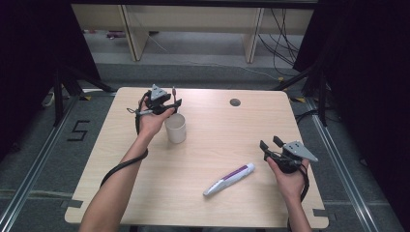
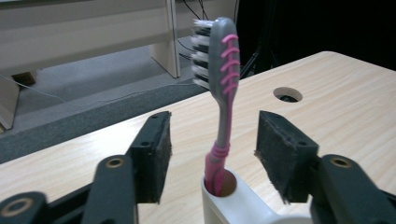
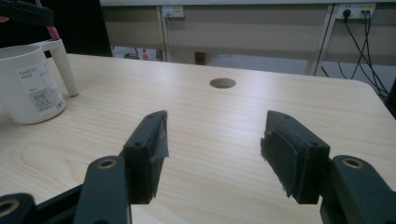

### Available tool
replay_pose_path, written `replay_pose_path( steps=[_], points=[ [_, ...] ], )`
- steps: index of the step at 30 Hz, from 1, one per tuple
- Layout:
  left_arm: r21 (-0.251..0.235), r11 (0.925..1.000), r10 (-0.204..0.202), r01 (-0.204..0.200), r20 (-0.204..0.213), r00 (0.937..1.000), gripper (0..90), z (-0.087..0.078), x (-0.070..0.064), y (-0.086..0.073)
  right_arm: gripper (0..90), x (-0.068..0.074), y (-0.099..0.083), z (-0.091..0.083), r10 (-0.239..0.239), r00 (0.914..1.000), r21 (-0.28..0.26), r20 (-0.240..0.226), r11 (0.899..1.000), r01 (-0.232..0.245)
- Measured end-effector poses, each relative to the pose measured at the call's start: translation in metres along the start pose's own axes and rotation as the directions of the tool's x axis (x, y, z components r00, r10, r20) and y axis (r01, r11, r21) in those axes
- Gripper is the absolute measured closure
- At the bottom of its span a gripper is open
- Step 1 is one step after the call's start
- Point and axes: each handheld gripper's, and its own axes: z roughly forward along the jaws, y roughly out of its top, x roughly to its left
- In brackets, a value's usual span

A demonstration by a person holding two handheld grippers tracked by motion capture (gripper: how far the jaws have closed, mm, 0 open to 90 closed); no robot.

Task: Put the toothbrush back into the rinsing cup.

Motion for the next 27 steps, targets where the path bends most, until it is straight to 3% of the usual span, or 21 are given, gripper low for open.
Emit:
replay_pose_path(
  steps=[3,4,5,6,9,10,11,14,15,16,17,19,20,21,23,24,27],
  points=[
    [-0.002,0.9998,-0.019,0.019,-0.001,0.9998,37.0,-0.006,-0.001,0.0,40.5,0.0,0.001,0.001,-0.018,0.9998,-0.014,0.009,1.0,0.018],
    [-0.002,0.9999,-0.015,0.015,-0.001,0.9999,35.3,-0.008,-0.001,0.001,40.5,0.003,0.001,-0.001,0.02,0.9998,0.004,0.006,1.0,-0.02],
    [-0.005,1.0,-0.009,0.009,0.001,1.0,34.8,-0.011,-0.001,0.001,40.5,0.003,0.001,-0.001,0.019,0.9998,0.011,-0.001,1.0,-0.019],
    [-0.008,0.9999,-0.007,0.007,0.003,1.0,34.4,-0.013,-0.002,0.002,40.4,0.001,0.001,0.0,-0.011,0.9999,0.003,-0.007,1.0,0.011],
    [-0.021,0.9997,-0.012,0.013,0.014,0.9998,33.7,-0.021,-0.003,0.006,40.4,0.002,0.001,0.001,-0.007,0.9999,0.006,-0.012,1.0,0.007],
    [-0.021,0.9995,-0.022,0.022,0.008,0.9997,33.5,-0.024,-0.004,0.008,40.3,0.001,0.002,0.001,-0.03,0.9995,0.004,-0.002,1.0,0.03],
    [-0.022,0.9995,-0.022,0.022,0.008,0.9997,33.4,-0.026,-0.004,0.008,40.3,0.004,0.001,0.001,0.01,0.9999,0.015,-0.01,1.0,-0.01],
    [-0.01,0.9999,-0.011,0.011,0.007,0.9999,32.9,-0.031,-0.006,0.008,40.0,0.003,0.003,0.002,-0.006,0.9999,0.018,-0.014,1.0,0.006],
    [-0.005,0.9999,-0.011,0.011,0.006,0.9999,32.7,-0.032,-0.007,0.008,39.9,0.006,0.003,0.002,0.022,0.9997,0.031,-0.013,0.999,-0.021],
    [0.002,1.0,-0.005,0.005,0.006,1.0,32.7,-0.034,-0.007,0.006,39.9,0.004,0.004,0.003,-0.02,0.9997,0.017,-0.012,1.0,0.02],
    [0.003,1.0,-0.006,0.006,0.004,1.0,32.7,-0.035,-0.007,0.006,39.8,0.006,0.004,0.003,0.001,0.9998,0.024,-0.018,1.0,0.0],
    [0.006,1.0,-0.004,0.004,0.006,1.0,32.5,-0.04,-0.007,0.004,39.8,0.005,0.006,0.004,-0.021,0.9993,0.012,-0.032,1.0,0.021],
    [0.007,1.0,-0.004,0.004,0.007,1.0,32.3,-0.043,-0.008,0.003,39.8,0.006,0.007,0.003,-0.005,0.9989,0.029,-0.046,1.0,0.006],
    [0.006,1.0,-0.001,0.001,0.008,1.0,32.0,-0.046,-0.008,0.003,39.8,0.008,0.008,0.003,-0.003,0.9995,0.033,-0.03,0.999,0.003],
    [0.018,0.9998,0.01,-0.01,0.004,0.9999,31.5,-0.052,-0.008,0.001,39.7,0.009,0.009,0.004,-0.008,0.9991,0.035,-0.042,0.999,0.009],
    [0.016,0.9998,0.013,-0.013,0.004,0.9999,31.2,-0.055,-0.009,0.0,39.7,0.007,0.011,0.004,-0.043,0.9979,0.034,-0.048,0.998,0.045],
    [0.009,0.9996,0.026,-0.026,0.006,0.9996,30.8,-0.064,-0.011,-0.002,39.6,0.01,0.013,0.005,-0.046,0.9957,0.053,-0.08,0.997,0.05]
  ],
)
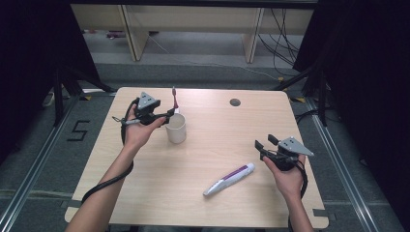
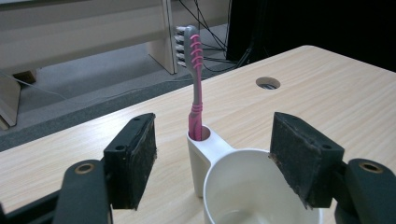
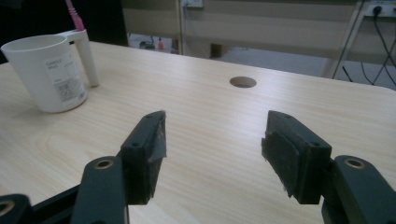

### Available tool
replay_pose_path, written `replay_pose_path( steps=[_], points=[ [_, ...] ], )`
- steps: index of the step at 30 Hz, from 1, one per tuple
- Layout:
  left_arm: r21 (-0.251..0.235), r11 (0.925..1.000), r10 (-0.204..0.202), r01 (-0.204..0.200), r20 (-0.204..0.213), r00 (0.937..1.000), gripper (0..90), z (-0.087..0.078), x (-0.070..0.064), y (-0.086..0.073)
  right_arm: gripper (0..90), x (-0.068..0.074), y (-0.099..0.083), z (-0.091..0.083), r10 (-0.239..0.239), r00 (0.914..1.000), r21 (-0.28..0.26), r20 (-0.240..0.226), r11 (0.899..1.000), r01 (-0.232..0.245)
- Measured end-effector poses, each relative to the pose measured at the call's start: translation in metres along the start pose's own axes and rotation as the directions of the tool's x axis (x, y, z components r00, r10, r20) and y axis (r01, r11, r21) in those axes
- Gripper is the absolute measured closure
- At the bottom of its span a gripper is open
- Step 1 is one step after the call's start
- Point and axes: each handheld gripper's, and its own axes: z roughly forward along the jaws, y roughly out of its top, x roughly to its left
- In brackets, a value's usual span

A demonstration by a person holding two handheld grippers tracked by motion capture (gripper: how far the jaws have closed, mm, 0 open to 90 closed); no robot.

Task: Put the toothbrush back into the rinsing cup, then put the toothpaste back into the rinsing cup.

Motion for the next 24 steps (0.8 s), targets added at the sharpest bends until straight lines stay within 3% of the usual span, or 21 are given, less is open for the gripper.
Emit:
replay_pose_path(
  steps=[6,7,9,11,14,19,20,21,23,24],
  points=[
    [-0.01,0.9999,0.011,-0.01,0.021,0.9997,30.0,-0.013,-0.006,-0.009,39.5,-0.001,0.003,0.004,-0.043,0.9988,0.024,-0.025,0.999,0.043],
    [-0.009,0.9998,0.016,-0.016,0.022,0.9996,30.0,-0.015,-0.007,-0.012,39.4,0.003,0.004,0.003,0.001,0.9997,0.047,-0.024,0.999,0.001],
    [-0.015,0.9998,0.013,-0.012,0.026,0.9996,30.1,-0.016,-0.007,-0.016,39.4,0.002,0.005,0.003,-0.007,0.9995,0.06,-0.031,0.998,0.009],
    [-0.025,0.9997,0.005,-0.005,0.021,0.9998,30.2,-0.019,-0.007,-0.019,39.4,-0.001,0.007,0.004,-0.05,0.9981,0.052,-0.035,0.997,0.052],
    [-0.037,0.9993,0.0,0.001,0.02,0.9998,30.2,-0.023,-0.008,-0.023,39.3,-0.001,0.009,0.006,-0.068,0.9968,0.054,-0.042,0.996,0.07],
    [-0.042,0.9991,0.009,-0.009,0.013,0.9999,30.3,-0.029,-0.009,-0.028,39.2,0.003,0.011,0.003,-0.066,0.9962,0.075,-0.058,0.995,0.07],
    [-0.04,0.9991,0.011,-0.01,0.012,0.9999,30.2,-0.031,-0.009,-0.029,39.2,0.005,0.011,0.003,-0.046,0.9966,0.079,-0.069,0.996,0.051],
    [-0.043,0.999,0.008,-0.008,0.013,0.9999,30.3,-0.033,-0.01,-0.03,39.2,0.004,0.013,0.002,-0.081,0.9935,0.092,-0.08,0.992,0.088],
    [-0.044,0.9989,0.013,-0.013,0.01,0.9999,30.2,-0.036,-0.01,-0.032,39.2,0.011,0.013,0.001,-0.035,0.9933,0.15,-0.11,0.987,0.051],
    [-0.045,0.9989,0.014,-0.013,0.011,0.9998,30.2,-0.039,-0.011,-0.033,39.2,0.01,0.013,0.003,-0.065,0.9907,0.15,-0.12,0.985,0.083]
  ],
)
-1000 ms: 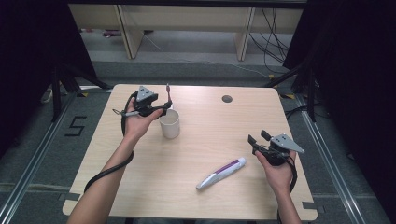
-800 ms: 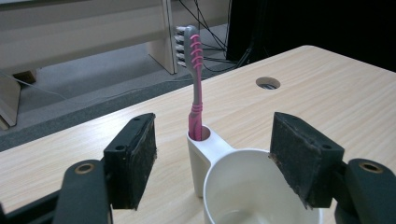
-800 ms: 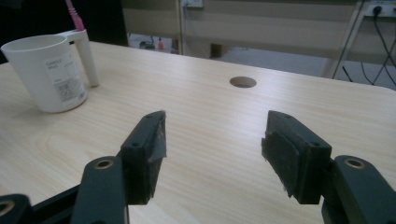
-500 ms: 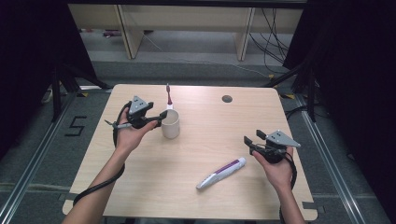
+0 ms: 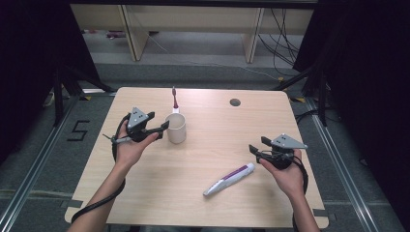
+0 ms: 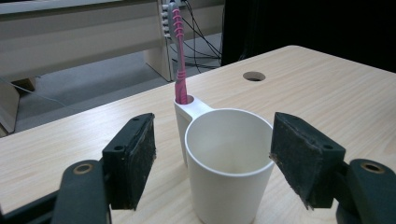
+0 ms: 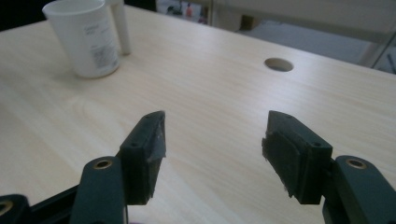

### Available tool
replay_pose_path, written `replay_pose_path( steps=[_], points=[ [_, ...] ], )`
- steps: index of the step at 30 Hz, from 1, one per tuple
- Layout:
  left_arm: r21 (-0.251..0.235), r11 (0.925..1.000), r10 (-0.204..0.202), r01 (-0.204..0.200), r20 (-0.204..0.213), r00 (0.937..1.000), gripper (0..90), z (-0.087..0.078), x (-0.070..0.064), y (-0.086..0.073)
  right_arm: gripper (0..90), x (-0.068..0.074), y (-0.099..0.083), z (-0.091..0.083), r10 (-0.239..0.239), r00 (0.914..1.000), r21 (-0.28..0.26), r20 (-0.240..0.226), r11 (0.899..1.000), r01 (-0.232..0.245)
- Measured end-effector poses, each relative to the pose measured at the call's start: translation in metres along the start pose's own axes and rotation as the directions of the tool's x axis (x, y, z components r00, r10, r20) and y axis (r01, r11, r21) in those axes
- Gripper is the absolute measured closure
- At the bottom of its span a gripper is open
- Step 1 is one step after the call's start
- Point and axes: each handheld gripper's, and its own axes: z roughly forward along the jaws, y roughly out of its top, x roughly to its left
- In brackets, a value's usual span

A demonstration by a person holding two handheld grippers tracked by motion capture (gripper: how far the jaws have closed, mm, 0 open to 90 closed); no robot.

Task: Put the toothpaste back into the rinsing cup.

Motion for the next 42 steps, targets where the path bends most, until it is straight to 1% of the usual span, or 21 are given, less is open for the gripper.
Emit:
replay_pose_path(
  steps=[1,5,6,7,8,11,12,13,14,17,21,24,25,30,33,34,35,36,37,39,42],
  points=[
    [-0.007,1.0,-0.002,0.002,-0.001,1.0,30.2,-0.002,0.0,-0.001,39.2,0.0,0.001,0.001,-0.031,0.9993,0.02,-0.019,0.999,0.031],
    [-0.02,0.9998,-0.008,0.008,-0.001,1.0,30.3,-0.01,-0.002,-0.005,39.1,0.002,0.004,0.004,-0.035,0.998,0.077,-0.052,0.996,0.039],
    [-0.02,0.9998,-0.009,0.009,-0.003,1.0,30.3,-0.011,-0.002,-0.006,39.1,0.0,0.005,0.005,-0.071,0.9965,0.061,-0.045,0.995,0.073],
    [-0.024,0.9997,-0.009,0.009,-0.004,0.9999,30.3,-0.013,-0.003,-0.007,39.1,0.003,0.005,0.005,-0.03,0.9981,0.076,-0.054,0.997,0.034],
    [-0.029,0.9996,-0.009,0.009,-0.001,1.0,30.3,-0.014,-0.003,-0.008,39.1,0.004,0.005,0.004,-0.022,0.9982,0.08,-0.056,0.996,0.026],
    [-0.036,0.9993,-0.004,0.004,-0.001,1.0,30.3,-0.02,-0.005,-0.01,39.1,0.002,0.007,0.005,-0.076,0.9951,0.072,-0.064,0.994,0.08],
    [-0.034,0.9994,-0.006,0.006,-0.001,1.0,30.3,-0.022,-0.006,-0.01,39.1,0.006,0.007,0.004,-0.041,0.9965,0.095,-0.074,0.994,0.048],
    [-0.037,0.9993,-0.006,0.006,0.002,1.0,30.3,-0.024,-0.007,-0.01,39.3,0.006,0.007,0.004,-0.035,0.9968,0.102,-0.072,0.994,0.042],
    [-0.035,0.9994,-0.007,0.007,0.002,1.0,30.3,-0.026,-0.008,-0.011,39.3,0.003,0.008,0.005,-0.092,0.9928,0.081,-0.077,0.992,0.098],
    [-0.035,0.9994,0.002,-0.002,0.007,1.0,30.2,-0.033,-0.011,-0.015,39.3,0.006,0.01,0.004,-0.101,0.9887,0.121,-0.111,0.986,0.114],
    [-0.039,0.9991,0.014,-0.013,0.014,0.9998,30.1,-0.041,-0.014,-0.023,39.4,0.009,0.012,0.003,-0.138,0.9756,0.177,-0.171,0.97,0.168],
    [-0.029,0.9995,0.013,-0.013,0.014,0.9998,30.2,-0.044,-0.016,-0.029,39.6,0.01,0.013,0.004,-0.178,0.9596,0.21,-0.218,0.952,0.224],
    [-0.028,0.9995,0.012,-0.012,0.015,0.9998,30.1,-0.045,-0.016,-0.031,39.6,0.012,0.014,0.004,-0.17,0.9605,0.227,-0.22,0.949,0.22],
    [-0.02,0.9998,0.008,-0.008,0.018,0.9998,30.2,-0.049,-0.018,-0.041,39.7,0.012,0.016,0.007,-0.197,0.9455,0.255,-0.259,0.93,0.264],
    [-0.022,0.9997,0.009,-0.008,0.026,0.9996,30.2,-0.05,-0.019,-0.044,39.7,0.013,0.016,0.009,-0.201,0.9424,0.261,-0.267,0.926,0.272],
    [-0.019,0.9998,0.008,-0.008,0.026,0.9996,30.2,-0.05,-0.02,-0.045,39.9,0.011,0.018,0.01,-0.234,0.9284,0.258,-0.288,0.915,0.311],
    [-0.02,0.9998,0.008,-0.007,0.031,0.9995,30.2,-0.051,-0.02,-0.046,40.0,0.013,0.018,0.01,-0.219,0.9351,0.263,-0.279,0.919,0.293],
    [-0.02,0.9998,0.009,-0.008,0.034,0.9994,30.2,-0.051,-0.021,-0.047,40.5,0.013,0.02,0.009,-0.225,0.9286,0.279,-0.295,0.909,0.309],
    [-0.022,0.9997,0.008,-0.007,0.037,0.9993,30.1,-0.052,-0.021,-0.048,40.7,0.015,0.019,0.01,-0.226,0.9286,0.271,-0.295,0.912,0.308],
    [-0.026,0.9996,0.011,-0.01,0.047,0.9988,30.2,-0.053,-0.022,-0.052,41.4,0.016,0.022,0.011,-0.258,0.908,0.283,-0.33,0.891,0.356],
    [-0.032,0.9995,0.006,-0.005,0.054,0.9985,30.3,-0.055,-0.024,-0.057,41.7,0.019,0.025,0.012,-0.259,0.8935,0.322,-0.367,0.866,0.383]
  ],
)
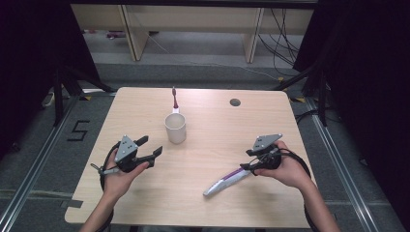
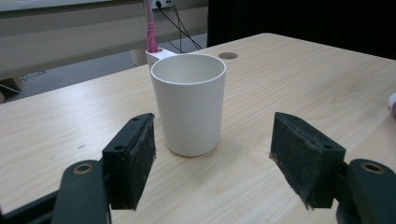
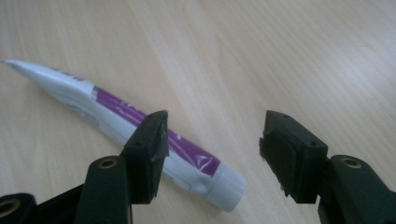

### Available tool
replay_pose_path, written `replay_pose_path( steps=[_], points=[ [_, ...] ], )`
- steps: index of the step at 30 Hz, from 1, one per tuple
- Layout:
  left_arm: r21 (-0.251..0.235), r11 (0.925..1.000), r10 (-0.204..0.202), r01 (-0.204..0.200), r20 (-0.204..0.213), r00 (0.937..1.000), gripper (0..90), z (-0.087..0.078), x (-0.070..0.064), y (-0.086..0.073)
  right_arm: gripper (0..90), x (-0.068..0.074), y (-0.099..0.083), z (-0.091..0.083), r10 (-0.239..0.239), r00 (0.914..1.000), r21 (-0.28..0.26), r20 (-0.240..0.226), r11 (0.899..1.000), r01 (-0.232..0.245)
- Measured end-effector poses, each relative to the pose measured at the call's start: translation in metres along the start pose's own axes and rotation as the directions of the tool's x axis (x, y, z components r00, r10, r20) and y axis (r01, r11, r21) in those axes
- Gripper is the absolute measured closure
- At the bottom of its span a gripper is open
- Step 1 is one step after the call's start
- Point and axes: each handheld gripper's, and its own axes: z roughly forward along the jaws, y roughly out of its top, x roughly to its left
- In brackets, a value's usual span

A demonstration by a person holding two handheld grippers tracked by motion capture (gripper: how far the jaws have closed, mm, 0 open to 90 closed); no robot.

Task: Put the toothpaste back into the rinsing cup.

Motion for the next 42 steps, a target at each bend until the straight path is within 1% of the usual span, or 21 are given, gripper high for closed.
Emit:
replay_pose_path(
  steps=[1,5,7,13,17,19,21,22,23,24,25,26,27,28,30,31,33,35,36,37,42],
  points=[
    [-0.011,0.9999,-0.004,0.004,0.008,1.0,30.4,0.0,0.0,-0.002,42.0,0.0,0.003,0.001,-0.035,0.9992,0.029,-0.019,0.999,0.036],
    [-0.005,1.0,0.001,-0.001,0.003,1.0,30.4,-0.003,-0.001,-0.007,42.1,0.0,0.008,0.002,-0.057,0.9972,0.06,-0.048,0.996,0.06],
    [-0.001,1.0,-0.001,0.001,0.001,1.0,30.4,-0.004,-0.001,-0.01,42.2,-0.001,0.011,0.003,-0.102,0.9928,0.071,-0.062,0.992,0.107],
    [0.006,1.0,-0.006,0.006,-0.005,1.0,30.4,-0.006,0.0,-0.016,42.2,0.001,0.02,0.008,-0.174,0.9746,0.14,-0.141,0.971,0.193],
    [0.013,0.9999,-0.008,0.008,-0.005,1.0,30.4,-0.006,0.0,-0.019,42.1,0.003,0.026,0.014,-0.233,0.9513,0.193,-0.202,0.943,0.272],
    [0.014,0.9998,-0.011,0.011,-0.005,0.9999,30.5,-0.006,-0.001,-0.02,41.5,0.006,0.028,0.016,-0.228,0.9491,0.223,-0.218,0.935,0.275],
    [0.013,0.9998,-0.013,0.013,-0.006,0.9999,30.5,-0.005,-0.001,-0.021,41.3,0.007,0.03,0.02,-0.271,0.9304,0.238,-0.246,0.914,0.329],
    [0.008,0.9999,-0.015,0.015,-0.003,0.9999,30.5,-0.004,-0.001,-0.021,41.3,0.009,0.031,0.02,-0.258,0.9381,0.258,-0.231,0.913,0.315],
    [0.014,0.9998,-0.015,0.015,-0.004,0.9999,30.5,-0.005,-0.001,-0.021,41.3,0.009,0.032,0.02,-0.26,0.9402,0.29,-0.22,0.903,0.317],
    [0.017,0.9998,-0.012,0.012,-0.004,0.9999,30.5,-0.005,-0.001,-0.021,41.3,0.009,0.033,0.022,-0.267,0.9369,0.283,-0.225,0.902,0.325],
    [0.011,0.9999,-0.012,0.012,-0.002,0.9999,30.5,-0.004,-0.001,-0.022,41.2,0.012,0.034,0.021,-0.247,0.9428,0.299,-0.224,0.903,0.308],
    [0.012,0.9998,-0.014,0.014,0.001,0.9999,30.5,-0.004,-0.001,-0.022,41.3,0.011,0.035,0.023,-0.275,0.932,0.287,-0.236,0.897,0.337],
    [0.014,0.9998,-0.014,0.014,-0.004,0.9999,30.5,-0.004,-0.001,-0.022,41.3,0.011,0.036,0.024,-0.285,0.9272,0.286,-0.244,0.892,0.349],
    [0.012,0.9998,-0.016,0.016,-0.004,0.9999,30.5,-0.004,-0.001,-0.023,41.3,0.014,0.037,0.024,-0.261,0.9361,0.309,-0.236,0.893,0.327],
    [0.012,0.9998,-0.018,0.018,-0.004,0.9998,30.5,-0.004,-0.001,-0.023,41.3,0.013,0.04,0.027,-0.309,0.9149,0.3,-0.26,0.875,0.38],
    [0.02,0.9997,-0.016,0.017,-0.007,0.9998,30.5,-0.004,-0.001,-0.023,41.4,0.015,0.04,0.026,-0.294,0.9227,0.321,-0.25,0.874,0.365],
    [0.019,0.9997,-0.018,0.018,-0.007,0.9998,30.5,-0.004,-0.001,-0.024,41.7,0.018,0.043,0.029,-0.309,0.9157,0.338,-0.257,0.859,0.385],
    [0.016,0.9996,-0.024,0.024,-0.006,0.9997,30.5,-0.003,-0.001,-0.024,41.9,0.019,0.045,0.032,-0.332,0.9027,0.341,-0.274,0.844,0.414],
    [0.016,0.9996,-0.024,0.025,-0.006,0.9997,30.5,-0.003,-0.001,-0.024,42.2,0.021,0.046,0.033,-0.33,0.9018,0.355,-0.279,0.837,0.416],
    [0.011,0.9996,-0.025,0.025,-0.001,0.9997,30.5,-0.003,-0.001,-0.025,42.4,0.021,0.047,0.035,-0.353,0.89,0.345,-0.289,0.829,0.441],
    [0.021,0.9996,-0.02,0.02,-0.008,0.9998,30.5,-0.004,-0.001,-0.025,43.1,0.027,0.051,0.044,-0.386,0.8676,0.373,-0.314,0.79,0.486]
  ],
)
